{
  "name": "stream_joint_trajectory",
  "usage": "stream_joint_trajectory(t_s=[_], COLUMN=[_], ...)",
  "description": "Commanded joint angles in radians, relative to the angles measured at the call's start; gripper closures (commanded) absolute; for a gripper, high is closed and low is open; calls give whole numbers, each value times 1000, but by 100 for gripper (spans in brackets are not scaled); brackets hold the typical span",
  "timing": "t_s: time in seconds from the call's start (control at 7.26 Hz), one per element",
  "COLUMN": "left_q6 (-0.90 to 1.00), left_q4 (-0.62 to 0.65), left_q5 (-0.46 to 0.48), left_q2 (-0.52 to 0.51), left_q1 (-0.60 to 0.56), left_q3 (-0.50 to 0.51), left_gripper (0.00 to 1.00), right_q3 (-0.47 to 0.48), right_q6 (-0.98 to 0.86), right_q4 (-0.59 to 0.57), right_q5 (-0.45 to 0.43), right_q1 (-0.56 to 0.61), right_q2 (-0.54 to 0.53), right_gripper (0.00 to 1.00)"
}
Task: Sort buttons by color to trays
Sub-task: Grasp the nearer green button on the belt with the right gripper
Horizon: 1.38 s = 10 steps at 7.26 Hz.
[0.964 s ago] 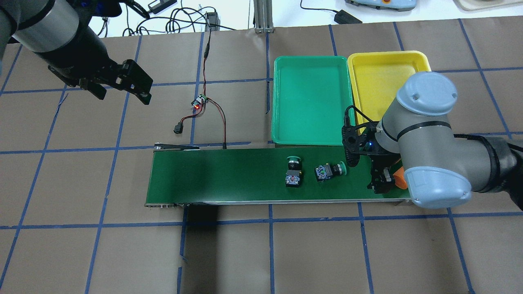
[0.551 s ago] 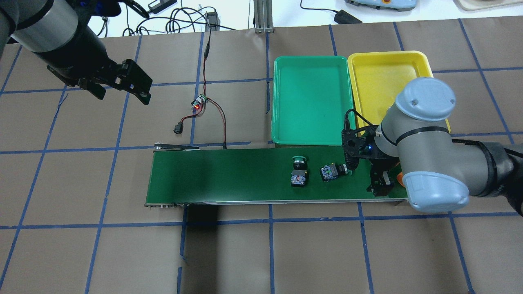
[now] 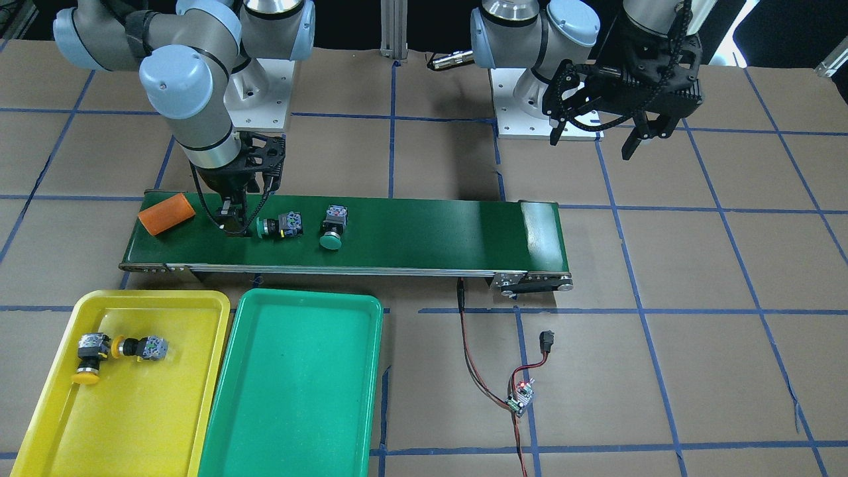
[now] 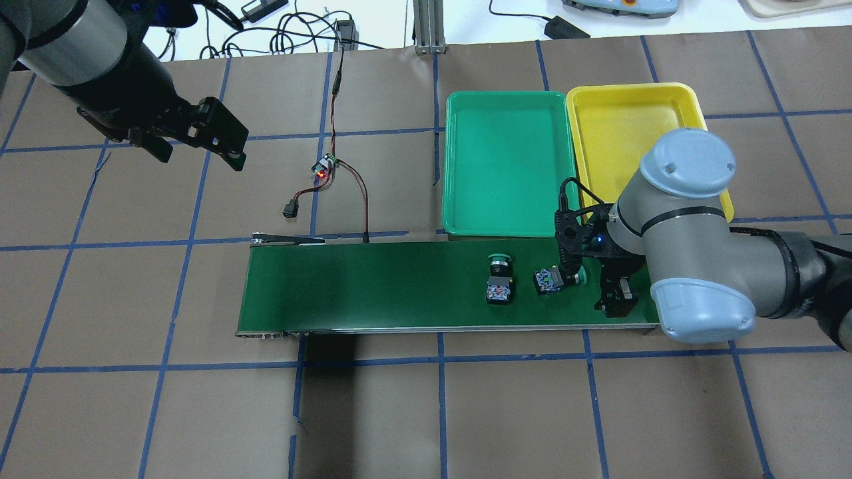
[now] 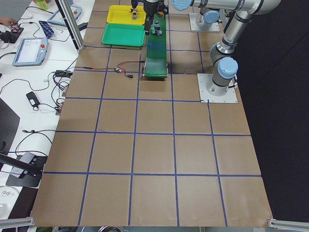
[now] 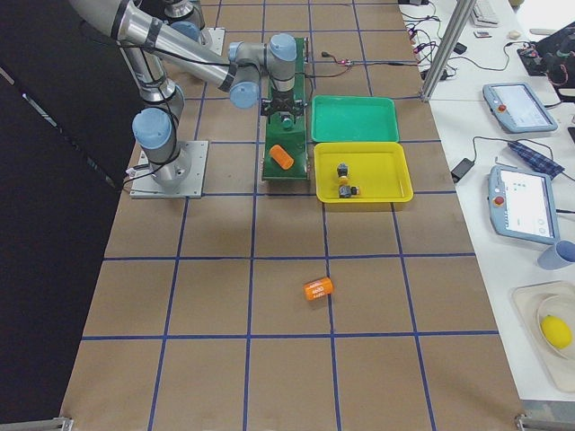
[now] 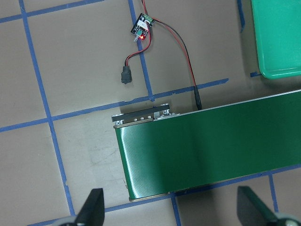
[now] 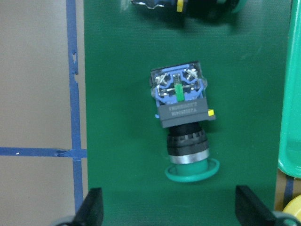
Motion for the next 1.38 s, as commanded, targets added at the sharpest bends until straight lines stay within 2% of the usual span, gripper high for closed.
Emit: stream_joint_trajectory(t_s=[0.0, 0.14, 0.28, 0.41, 0.55, 0.69, 0.96, 1.24], left_q6=[0, 0, 0, 0, 0, -2, -2, -2], left_q4=[0, 0, 0, 0, 0, 11, 12, 12], left_q5=[0, 0, 0, -2, -2, -4, -4, -5], left_q2=[0, 0, 0, 0, 0, -1, -1, -1], left_q1=[0, 0, -1, 0, 2, 2, 2, 2], left_q3=[0, 0, 0, 2, 2, 2, 2, 2], left_gripper=[0, 0, 0, 0, 0, 0, 0, 0], right_q3=[-1, -1, -1, -1, -1, -1, -1, -20], right_q6=[0, 2, 0, 0, -6, -8, -6, 6], right_q4=[-38, -40, -47, -49, -49, -49, -47, -58], right_q5=[1, 2, 2, 1, -1, -2, -2, 1], right_q1=[0, 0, 0, 0, 0, 0, 0, 0], right_q2=[32, 32, 32, 32, 34, 34, 32, 31], right_gripper=[0, 1, 8, 24, 56, 80, 88, 88])
